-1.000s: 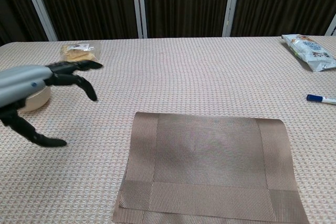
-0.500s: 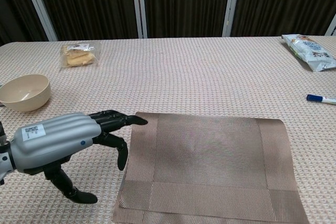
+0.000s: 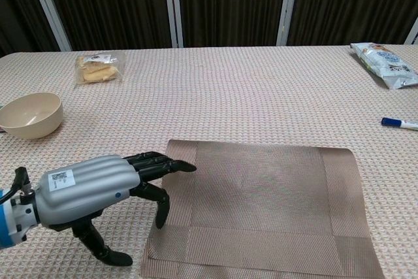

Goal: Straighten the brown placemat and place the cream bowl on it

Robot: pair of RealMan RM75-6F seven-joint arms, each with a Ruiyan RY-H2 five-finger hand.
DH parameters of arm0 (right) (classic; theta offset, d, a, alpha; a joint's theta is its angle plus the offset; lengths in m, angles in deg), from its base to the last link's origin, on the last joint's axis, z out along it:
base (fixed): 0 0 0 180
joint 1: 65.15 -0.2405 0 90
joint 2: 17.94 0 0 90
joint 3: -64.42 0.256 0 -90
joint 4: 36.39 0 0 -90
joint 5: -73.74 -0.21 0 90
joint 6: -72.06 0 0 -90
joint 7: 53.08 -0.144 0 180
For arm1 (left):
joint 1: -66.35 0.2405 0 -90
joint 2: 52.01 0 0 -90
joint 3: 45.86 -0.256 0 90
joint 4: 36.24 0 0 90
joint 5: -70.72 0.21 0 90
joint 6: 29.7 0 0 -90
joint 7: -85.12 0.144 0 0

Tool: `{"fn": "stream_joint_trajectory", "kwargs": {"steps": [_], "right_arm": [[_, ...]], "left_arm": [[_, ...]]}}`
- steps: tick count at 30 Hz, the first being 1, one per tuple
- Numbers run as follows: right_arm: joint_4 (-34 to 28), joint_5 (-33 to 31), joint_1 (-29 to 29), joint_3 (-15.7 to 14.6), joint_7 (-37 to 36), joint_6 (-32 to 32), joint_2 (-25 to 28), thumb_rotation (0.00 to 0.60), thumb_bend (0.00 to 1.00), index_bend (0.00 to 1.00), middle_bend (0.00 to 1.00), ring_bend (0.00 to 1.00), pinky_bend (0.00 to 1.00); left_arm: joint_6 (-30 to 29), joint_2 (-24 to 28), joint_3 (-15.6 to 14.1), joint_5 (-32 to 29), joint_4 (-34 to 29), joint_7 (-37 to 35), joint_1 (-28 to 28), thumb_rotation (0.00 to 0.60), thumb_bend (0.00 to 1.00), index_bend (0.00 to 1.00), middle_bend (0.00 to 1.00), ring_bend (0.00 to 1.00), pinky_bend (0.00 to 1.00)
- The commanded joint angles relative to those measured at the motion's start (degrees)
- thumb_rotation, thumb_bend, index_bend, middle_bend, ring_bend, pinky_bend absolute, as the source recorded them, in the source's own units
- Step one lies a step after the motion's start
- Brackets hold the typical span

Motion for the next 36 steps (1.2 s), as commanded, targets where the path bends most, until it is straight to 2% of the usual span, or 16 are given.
{"fn": "stream_joint_trajectory", "kwargs": {"steps": [1,22,36], "right_arm": [[0.1,-0.2,0.0,0.1,0.0,-0.1,0.0,0.6,0.0,0.0,0.0,0.0,0.0],[0.2,-0.7,0.0,0.4,-0.7,-0.3,0.2,0.6,0.0,0.0,0.0,0.0,0.0],[0.4,-0.9,-0.1,0.5,-1.1,-0.5,0.3,0.6,0.0,0.0,0.0,0.0,0.0]], "left_arm": [[-0.3,-0.9,0.3,0.1,0.7,-0.6,-0.7,0.6,0.12,0.46,0.0,0.0,0.0],[1.3,-3.5,0.3,-2.1,2.8,1.0,-1.9,0.6,0.12,0.46,0.0,0.0,0.0],[2.2,-4.0,-0.2,-3.3,2.5,2.2,-2.7,0.6,0.31,0.48,0.0,0.0,0.0]]}}
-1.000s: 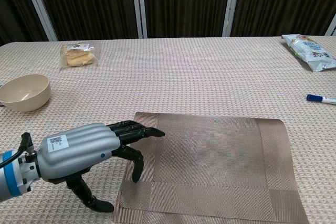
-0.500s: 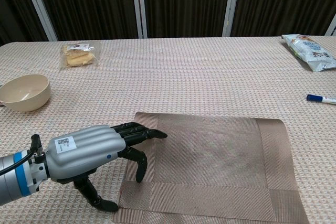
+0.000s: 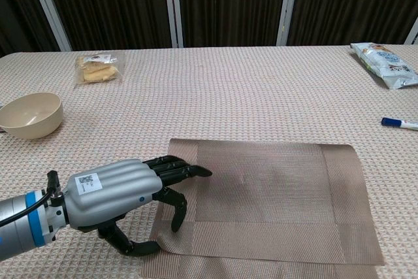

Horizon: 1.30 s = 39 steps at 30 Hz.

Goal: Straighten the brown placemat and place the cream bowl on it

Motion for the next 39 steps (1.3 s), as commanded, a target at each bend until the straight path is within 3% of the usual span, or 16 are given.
{"fn": "stream_joint_trajectory", "kwargs": {"steps": [1,11,21,25,31,35,37,39], "right_arm": [[0.0,0.0,0.0,0.0,0.0,0.0,0.0,0.6,0.0,0.0,0.0,0.0,0.0],[-0.1,0.1,0.1,0.0,-0.5,0.0,0.2,0.6,0.0,0.0,0.0,0.0,0.0],[-0.1,0.2,0.1,0.0,-0.9,0.0,0.3,0.6,0.0,0.0,0.0,0.0,0.0],[-0.2,-0.1,0.0,0.2,-0.9,0.0,0.3,0.6,0.0,0.0,0.0,0.0,0.0],[-0.4,-1.2,-0.3,0.6,0.0,-0.5,0.0,0.6,0.0,0.0,0.0,0.0,0.0],[-0.3,-2.0,-0.5,0.7,0.8,-1.0,-0.4,0.6,0.0,0.0,0.0,0.0,0.0],[0.0,-2.9,-0.7,0.9,1.1,-1.6,-0.6,0.6,0.0,0.0,0.0,0.0,0.0],[0.3,-3.5,-0.9,1.0,1.2,-2.1,-0.7,0.6,0.0,0.0,0.0,0.0,0.0]], "left_arm": [[0.1,0.0,-0.1,-0.2,-0.1,0.1,0.0,0.6,0.31,0.48,0.0,0.0,0.0],[0.7,-0.8,-0.3,-1.1,0.0,0.8,-0.1,0.6,0.43,0.51,0.0,0.0,0.0],[0.4,-1.1,1.4,-3.2,-1.1,0.3,-0.2,0.6,0.46,0.66,0.0,0.0,0.0],[1.9,-1.1,5.9,-7.0,-3.9,-2.2,-1.7,0.6,0.46,0.68,0.0,0.0,0.0],[8.0,-1.0,19.3,-16.7,-5.9,0.5,-8.4,0.6,0.46,0.69,0.0,0.0,0.0],[11.9,-1.1,26.5,-23.4,-3.3,3.5,-12.8,0.6,0.46,0.69,0.0,0.0,0.0],[13.3,-1.0,30.7,-26.9,1.1,6.7,-16.0,0.6,0.46,0.69,0.0,0.0,0.0],[14.3,-1.1,32.8,-29.2,4.5,8.8,-18.0,0.6,0.46,0.69,0.0,0.0,0.0]]}}
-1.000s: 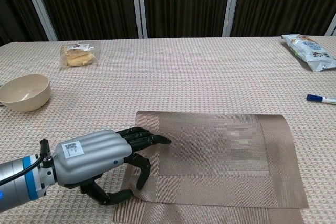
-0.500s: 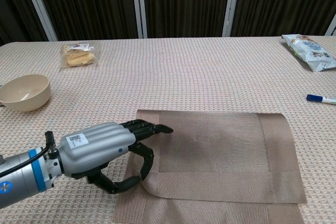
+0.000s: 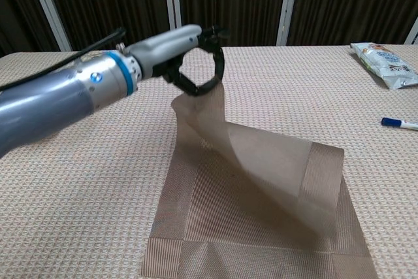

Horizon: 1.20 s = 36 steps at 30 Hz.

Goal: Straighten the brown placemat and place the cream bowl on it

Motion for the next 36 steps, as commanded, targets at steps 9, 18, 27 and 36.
{"fn": "stream_joint_trajectory", "kwargs": {"steps": [9,18,27,36], "right_arm": [[1.2,-2.5,-0.6,0.9,-0.4,-1.4,-0.2,0.6,0.0,0.0,0.0,0.0,0.0],[1.1,-1.7,-0.6,0.5,-0.2,-1.4,-0.3,0.6,0.0,0.0,0.0,0.0,0.0],[0.2,2.4,-1.2,-1.2,-0.4,-1.9,-0.2,0.6,0.0,0.0,0.0,0.0,0.0],[0.7,12.0,-8.3,-3.8,-1.1,-11.2,1.1,0.6,0.0,0.0,0.0,0.0,0.0]], "left_arm": [[5.8,-1.3,10.0,-17.5,21.4,10.5,-9.3,0.6,0.45,0.69,0.0,0.0,0.0],[2.6,-0.6,7.7,-25.2,20.1,21.1,-6.0,0.6,0.18,0.21,0.0,0.0,0.0],[-9.9,13.9,4.3,-24.0,-6.1,26.0,4.5,0.6,0.0,0.0,0.0,0.0,0.0],[-24.0,32.8,-6.6,-19.8,-33.1,32.6,20.3,0.6,0.0,0.0,0.0,0.0,0.0]]}}
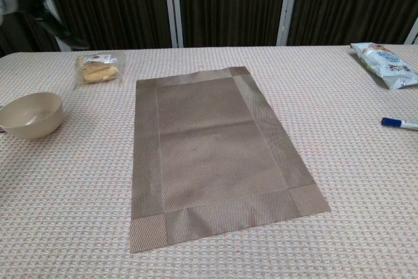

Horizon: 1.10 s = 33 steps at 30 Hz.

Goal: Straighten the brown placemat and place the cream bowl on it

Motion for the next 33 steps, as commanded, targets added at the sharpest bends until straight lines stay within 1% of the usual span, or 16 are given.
{"fn": "stream_joint_trajectory", "kwargs": {"steps": [1,2,3,5,7,8,11,17,23,27,33], "right_arm": [[0.3,4.1,-3.9,-1.3,-1.2,-4.7,0.5,0.6,0.0,0.01,0.0,0.0,0.0],[0.7,5.4,-4.8,-1.5,-1.0,-5.4,0.2,0.6,0.0,0.02,0.0,0.0,0.0],[1.6,7.5,-5.9,-1.7,0.8,-5.8,-0.7,0.6,0.0,0.04,0.0,0.0,0.0],[2.5,9.7,-7.0,-2.2,3.3,-6.4,-2.2,0.6,0.0,0.06,0.0,0.0,0.0],[2.6,10.7,-8.1,-2.6,4.4,-7.7,-3.5,0.6,0.0,0.07,0.0,0.0,0.0],[2.1,11.4,-9.2,-3.1,4.5,-9.3,-4.3,0.6,0.0,0.08,0.0,0.0,0.0],[1.8,12.2,-11.6,-3.4,6.0,-12.4,-6.2,0.6,0.0,0.11,0.0,0.0,0.0],[3.1,12.1,-15.0,-3.5,10.8,-16.8,-11.0,0.6,0.0,0.14,0.0,0.0,0.0],[5.8,8.6,-17.4,-3.5,14.9,-21.4,-16.1,0.6,0.0,0.15,0.0,0.0,0.0],[8.3,7.7,-18.4,-3.6,16.5,-22.3,-19.5,0.6,0.0,0.15,0.0,0.0,0.0],[8.3,5.9,-19.5,-3.0,17.9,-22.6,-21.0,0.6,0.0,0.13,0.0,0.0,0.0]], "left_arm": [[-10.0,11.9,-8.1,3.7,-14.5,3.2,11.3,0.6,0.0,0.0,0.0,0.0,0.0],[-11.6,13.0,-9.5,4.6,-16.3,2.8,13.2,0.6,0.0,0.0,0.0,0.0,0.0],[-13.8,14.2,-11.4,6.1,-18.2,2.8,15.4,0.6,0.0,0.0,0.0,0.0,0.0],[-17.1,15.0,-13.4,8.7,-19.7,2.9,18.0,0.6,0.0,0.0,0.0,0.0,0.0],[-19.9,15.1,-14.6,10.8,-20.3,2.5,20.0,0.6,0.0,0.0,0.0,0.0,0.0],[-21.6,15.2,-15.2,11.8,-20.9,1.8,21.4,0.6,0.0,0.0,0.0,0.0,0.0],[-23.9,15.7,-16.1,13.6,-21.5,-0.2,23.8,0.6,0.0,0.0,0.0,0.0,0.0],[-24.3,16.5,-16.7,15.6,-20.4,-2.2,25.5,0.6,0.0,0.0,0.0,0.0,0.0],[-23.5,16.5,-16.4,17.2,-19.1,-3.2,25.9,0.6,0.0,0.0,0.0,0.0,0.0],[-22.9,16.2,-16.3,17.9,-18.8,-3.3,26.1,0.6,0.0,0.0,0.0,0.0,0.0],[-23.0,16.4,-16.3,18.7,-18.9,-3.6,26.9,0.6,0.0,0.0,0.0,0.0,0.0]]}}
